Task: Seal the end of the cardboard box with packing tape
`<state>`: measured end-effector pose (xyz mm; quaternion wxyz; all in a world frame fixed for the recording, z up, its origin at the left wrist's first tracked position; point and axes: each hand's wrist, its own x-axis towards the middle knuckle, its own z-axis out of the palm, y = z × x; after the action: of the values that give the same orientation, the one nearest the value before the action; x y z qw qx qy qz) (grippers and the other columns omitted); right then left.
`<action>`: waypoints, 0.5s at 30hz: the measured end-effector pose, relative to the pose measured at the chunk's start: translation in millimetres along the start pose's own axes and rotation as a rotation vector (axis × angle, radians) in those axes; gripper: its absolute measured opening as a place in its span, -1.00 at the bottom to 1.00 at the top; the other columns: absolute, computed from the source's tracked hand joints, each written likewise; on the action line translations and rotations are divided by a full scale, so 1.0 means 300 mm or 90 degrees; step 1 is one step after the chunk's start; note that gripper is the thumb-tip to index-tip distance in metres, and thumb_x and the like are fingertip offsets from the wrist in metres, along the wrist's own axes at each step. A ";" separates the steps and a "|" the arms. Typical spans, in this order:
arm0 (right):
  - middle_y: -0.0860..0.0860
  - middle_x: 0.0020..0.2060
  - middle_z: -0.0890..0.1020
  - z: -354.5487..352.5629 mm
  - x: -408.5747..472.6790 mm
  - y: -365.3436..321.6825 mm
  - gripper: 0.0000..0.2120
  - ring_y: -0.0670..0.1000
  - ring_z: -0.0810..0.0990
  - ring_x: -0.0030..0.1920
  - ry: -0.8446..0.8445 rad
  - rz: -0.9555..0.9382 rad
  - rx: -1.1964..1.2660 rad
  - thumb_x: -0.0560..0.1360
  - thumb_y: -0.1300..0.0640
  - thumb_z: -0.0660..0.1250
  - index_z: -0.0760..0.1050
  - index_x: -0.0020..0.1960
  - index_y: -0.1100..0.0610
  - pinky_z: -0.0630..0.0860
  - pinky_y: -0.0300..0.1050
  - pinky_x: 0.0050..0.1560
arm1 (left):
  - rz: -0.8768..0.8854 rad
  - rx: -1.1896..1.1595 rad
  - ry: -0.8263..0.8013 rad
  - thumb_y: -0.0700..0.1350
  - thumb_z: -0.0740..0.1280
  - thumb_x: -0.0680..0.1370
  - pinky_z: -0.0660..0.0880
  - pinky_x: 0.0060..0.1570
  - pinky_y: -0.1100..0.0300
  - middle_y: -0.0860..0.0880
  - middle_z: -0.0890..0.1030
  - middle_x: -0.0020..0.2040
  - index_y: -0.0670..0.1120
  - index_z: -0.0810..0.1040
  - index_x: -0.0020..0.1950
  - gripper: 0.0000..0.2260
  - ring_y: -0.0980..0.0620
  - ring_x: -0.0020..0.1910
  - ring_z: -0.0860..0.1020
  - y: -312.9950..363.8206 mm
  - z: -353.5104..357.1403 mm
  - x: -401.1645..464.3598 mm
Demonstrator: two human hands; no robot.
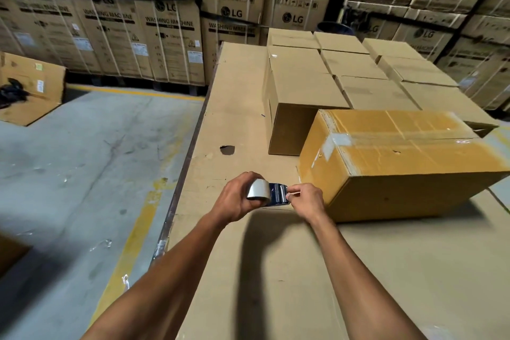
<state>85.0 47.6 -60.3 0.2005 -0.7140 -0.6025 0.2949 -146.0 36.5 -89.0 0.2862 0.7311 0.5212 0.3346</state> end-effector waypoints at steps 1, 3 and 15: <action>0.08 0.24 0.73 0.001 -0.007 0.000 -0.75 0.07 0.67 0.28 0.004 -0.007 -0.005 0.60 0.19 0.46 0.72 0.27 0.16 0.42 -0.23 0.39 | 0.003 -0.002 0.003 0.04 0.69 0.52 0.70 0.05 -0.08 0.03 0.67 0.22 0.03 0.58 0.36 -0.51 -0.03 0.09 0.64 0.002 0.000 -0.003; 0.08 0.19 0.76 0.004 -0.019 -0.002 -0.77 0.07 0.70 0.22 0.023 -0.021 -0.003 0.59 0.16 0.48 0.73 0.23 0.17 0.42 -0.27 0.32 | 0.008 -0.011 0.007 0.05 0.69 0.52 0.70 0.04 -0.09 0.05 0.67 0.20 0.06 0.58 0.35 -0.52 -0.02 0.08 0.65 0.001 0.000 -0.007; -0.05 0.05 0.78 -0.010 -0.010 -0.013 -0.83 0.03 0.66 0.14 0.048 0.072 0.129 0.61 0.11 0.38 0.77 0.02 0.01 0.51 -0.16 0.14 | 0.007 -0.035 0.023 0.02 0.70 0.51 0.71 0.03 -0.10 0.06 0.68 0.20 0.06 0.59 0.33 -0.53 0.00 0.09 0.66 -0.003 0.005 0.001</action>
<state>83.7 45.7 -55.0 0.2773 -0.7335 -0.5205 0.3377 -145.3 36.8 -90.6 0.2945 0.7197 0.5129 0.3637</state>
